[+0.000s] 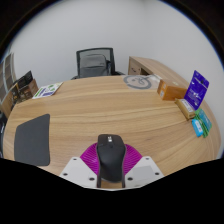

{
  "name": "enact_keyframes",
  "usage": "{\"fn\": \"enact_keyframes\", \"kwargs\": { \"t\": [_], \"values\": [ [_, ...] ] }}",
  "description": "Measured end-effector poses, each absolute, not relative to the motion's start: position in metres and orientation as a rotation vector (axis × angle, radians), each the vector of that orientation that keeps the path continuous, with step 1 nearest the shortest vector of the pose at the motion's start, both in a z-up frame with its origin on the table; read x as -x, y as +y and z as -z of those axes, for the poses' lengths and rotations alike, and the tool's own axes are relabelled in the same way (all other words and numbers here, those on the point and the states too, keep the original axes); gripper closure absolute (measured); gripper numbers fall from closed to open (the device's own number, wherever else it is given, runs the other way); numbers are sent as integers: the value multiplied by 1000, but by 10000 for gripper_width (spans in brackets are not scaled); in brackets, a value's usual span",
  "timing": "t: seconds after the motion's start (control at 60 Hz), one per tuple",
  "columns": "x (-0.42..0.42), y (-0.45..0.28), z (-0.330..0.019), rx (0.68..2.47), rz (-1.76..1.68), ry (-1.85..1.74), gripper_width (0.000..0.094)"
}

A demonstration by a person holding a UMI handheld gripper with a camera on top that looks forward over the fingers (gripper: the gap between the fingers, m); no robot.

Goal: Arrange mouse

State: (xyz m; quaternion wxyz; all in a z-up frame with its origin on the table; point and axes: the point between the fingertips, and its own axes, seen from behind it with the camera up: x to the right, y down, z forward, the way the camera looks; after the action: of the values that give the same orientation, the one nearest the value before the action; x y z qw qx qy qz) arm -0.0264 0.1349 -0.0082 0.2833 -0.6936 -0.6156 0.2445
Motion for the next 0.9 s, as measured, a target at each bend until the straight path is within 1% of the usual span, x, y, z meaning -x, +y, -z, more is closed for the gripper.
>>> {"fn": "enact_keyframes", "kwargs": {
  "t": [0.1, 0.233, 0.367, 0.433, 0.483, 0.6, 0.683, 0.75, 0.783, 0.9],
  "values": [
    [20, 140, -18, 1872, -662, -1615, 671],
    [24, 131, -81, 1825, -697, -1575, 670],
    [35, 78, -138, 1773, -776, -1589, 670],
    [41, 39, -157, 1756, -835, -1607, 669],
    [44, 7, -165, 1745, -880, -1627, 669],
    [49, -65, -164, 1695, -927, -1690, 661],
    [51, -109, -149, 1663, -937, -1738, 659],
    [51, -139, -129, 1625, -919, -1787, 658],
    [51, -152, -117, 1621, -918, -1802, 637],
    [46, -179, -72, 1603, -889, -1855, 635]
  ]
}}
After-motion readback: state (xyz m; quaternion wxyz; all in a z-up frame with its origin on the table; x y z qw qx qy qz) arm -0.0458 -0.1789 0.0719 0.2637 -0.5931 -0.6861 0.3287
